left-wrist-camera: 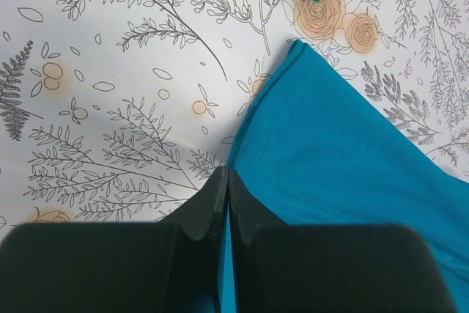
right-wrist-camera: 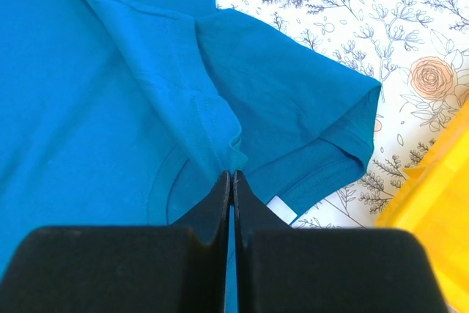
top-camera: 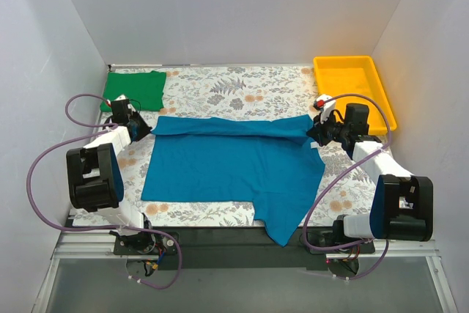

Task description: Fold and stack the t-shirts

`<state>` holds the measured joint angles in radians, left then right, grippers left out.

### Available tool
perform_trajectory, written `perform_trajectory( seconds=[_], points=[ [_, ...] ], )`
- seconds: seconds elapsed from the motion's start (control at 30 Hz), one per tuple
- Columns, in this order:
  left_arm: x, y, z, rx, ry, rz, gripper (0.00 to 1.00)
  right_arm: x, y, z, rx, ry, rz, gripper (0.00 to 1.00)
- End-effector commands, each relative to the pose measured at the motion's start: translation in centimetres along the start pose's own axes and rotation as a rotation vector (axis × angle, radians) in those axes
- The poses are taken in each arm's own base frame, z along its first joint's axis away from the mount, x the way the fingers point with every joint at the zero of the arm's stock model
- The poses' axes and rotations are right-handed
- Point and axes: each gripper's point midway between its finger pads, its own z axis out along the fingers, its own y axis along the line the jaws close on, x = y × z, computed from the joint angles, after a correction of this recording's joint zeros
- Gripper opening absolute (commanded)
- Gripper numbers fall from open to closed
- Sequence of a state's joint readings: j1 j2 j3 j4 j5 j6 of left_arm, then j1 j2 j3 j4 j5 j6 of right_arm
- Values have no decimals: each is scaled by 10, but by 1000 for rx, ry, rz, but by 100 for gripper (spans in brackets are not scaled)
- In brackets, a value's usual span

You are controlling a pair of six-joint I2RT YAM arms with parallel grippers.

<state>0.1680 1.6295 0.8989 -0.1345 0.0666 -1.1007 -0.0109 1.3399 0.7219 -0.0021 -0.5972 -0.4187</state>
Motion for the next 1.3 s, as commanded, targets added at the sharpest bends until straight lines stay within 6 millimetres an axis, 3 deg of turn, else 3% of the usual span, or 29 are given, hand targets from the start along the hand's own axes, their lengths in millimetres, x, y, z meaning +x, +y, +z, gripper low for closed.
perform_trajectory(
  seconds=[0.0,0.33,0.5,0.67,1.1,1.27],
  points=[
    [-19,-11,-14,44,-60,1,0,-13,-9,-1,20,-21,-10,1],
    [-19,-12,-22,48,-70,3,0,-16,-5,-2,-5,-37,-24,1],
    [-29,-19,-41,77,-117,2,34,-18,11,-6,-77,-56,-43,1],
    [-39,-33,-70,151,-184,16,48,-18,20,-8,-127,-60,-61,1],
    [-9,-45,-98,289,-171,60,51,-5,35,-11,-239,-18,-151,1],
    [-3,-48,-101,316,-160,65,51,17,45,-16,-309,58,-222,3]
  ],
)
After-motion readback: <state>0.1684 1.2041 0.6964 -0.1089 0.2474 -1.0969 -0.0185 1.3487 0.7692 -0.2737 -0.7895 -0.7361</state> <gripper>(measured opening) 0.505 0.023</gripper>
